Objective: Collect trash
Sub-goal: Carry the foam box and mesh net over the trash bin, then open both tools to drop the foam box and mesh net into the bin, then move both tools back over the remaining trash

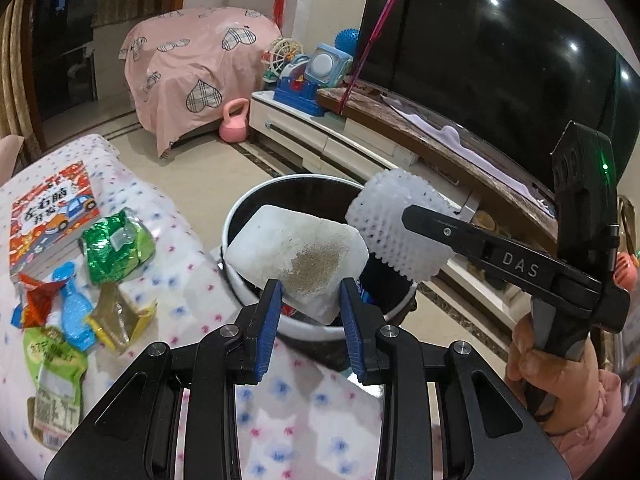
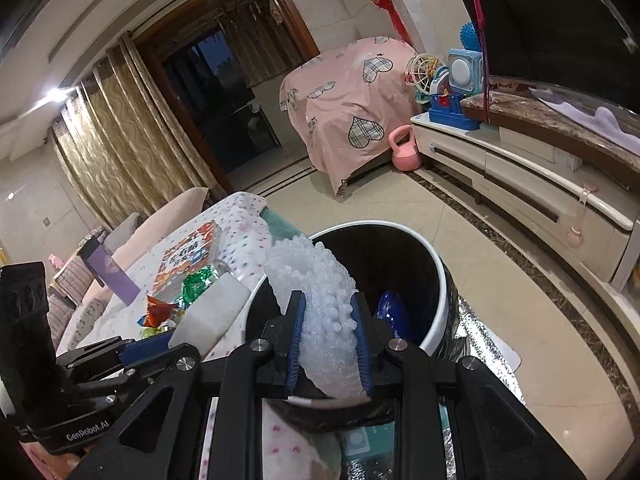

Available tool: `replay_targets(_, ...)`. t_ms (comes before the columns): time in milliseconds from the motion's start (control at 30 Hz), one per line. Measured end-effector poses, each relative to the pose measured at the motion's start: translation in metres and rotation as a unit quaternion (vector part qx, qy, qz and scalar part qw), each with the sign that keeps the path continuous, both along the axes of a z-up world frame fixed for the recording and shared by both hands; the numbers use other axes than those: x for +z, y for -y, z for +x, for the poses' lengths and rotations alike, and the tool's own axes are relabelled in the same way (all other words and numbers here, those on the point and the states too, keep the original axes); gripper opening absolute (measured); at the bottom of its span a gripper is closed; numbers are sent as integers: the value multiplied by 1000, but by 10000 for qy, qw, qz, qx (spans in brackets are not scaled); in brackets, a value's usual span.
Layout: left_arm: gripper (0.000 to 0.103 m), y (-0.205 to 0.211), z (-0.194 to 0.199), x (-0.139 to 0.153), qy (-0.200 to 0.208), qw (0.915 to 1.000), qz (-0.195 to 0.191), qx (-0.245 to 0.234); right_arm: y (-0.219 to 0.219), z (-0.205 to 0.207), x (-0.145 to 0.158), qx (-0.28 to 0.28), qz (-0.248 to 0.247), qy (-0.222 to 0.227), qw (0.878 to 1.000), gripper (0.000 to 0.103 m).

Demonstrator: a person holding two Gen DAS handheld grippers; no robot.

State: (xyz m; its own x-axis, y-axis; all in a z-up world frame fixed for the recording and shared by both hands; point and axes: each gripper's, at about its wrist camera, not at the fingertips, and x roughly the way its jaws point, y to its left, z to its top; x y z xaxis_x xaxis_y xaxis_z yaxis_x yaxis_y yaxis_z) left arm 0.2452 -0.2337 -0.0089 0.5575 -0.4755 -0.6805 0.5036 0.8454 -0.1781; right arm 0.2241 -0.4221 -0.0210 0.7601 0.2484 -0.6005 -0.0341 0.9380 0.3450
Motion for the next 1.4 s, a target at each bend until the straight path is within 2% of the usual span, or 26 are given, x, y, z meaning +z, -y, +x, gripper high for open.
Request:
replay_targets(333, 31, 21, 17, -12, -76, 9997, 188, -128, 11, 31, -16, -19, -44, -324, 9995, 27)
replay_targets(467, 35, 24, 21, -17, -130, 9995, 238, -169, 14, 38, -20, -15, -13, -411, 9992, 29)
replay_targets(500, 42, 24, 23, -18, -160, 9994, 244, -160, 15, 40, -21, -23, 8, -429, 9991, 31)
replay_targets(567, 56, 23, 25, -19, -233, 9994, 227, -149, 17, 41, -22, -43, 56, -444, 9990, 44)
replay_targets(633, 57, 17, 23, -17, -229, 9996, 90, -119, 20, 42, -23, -72, 124, -439, 9989, 54)
replay_targets(700, 59, 13, 21, -16, -235, 9997, 48, -83, 21, 40, -22, -114, 151, -411, 9990, 56)
replay_targets(767, 60, 7, 17, -15, -242, 9997, 4, -37, 21, 38, -21, -92, 201, -393, 9990, 68)
replay_targets(900, 65, -12, 6, -16, -264, 9995, -85, 153, 19, 34, -19, -81, 242, -355, 9990, 72)
replay_targets(1033, 67, -39, -9, -18, -289, 9985, -145, 433, 13, 20, -16, -135, 322, -228, 9991, 87)
replay_targets(1167, 67, -67, -20, -22, -388, 9964, -251, 707, -1, 4, -13, -112, 288, -132, 9994, 94)
replay_targets(1400, 68, -124, -46, -32, -561, 9903, -469, 1180, -36, -28, -14, 39, 306, -25, 9995, 96)
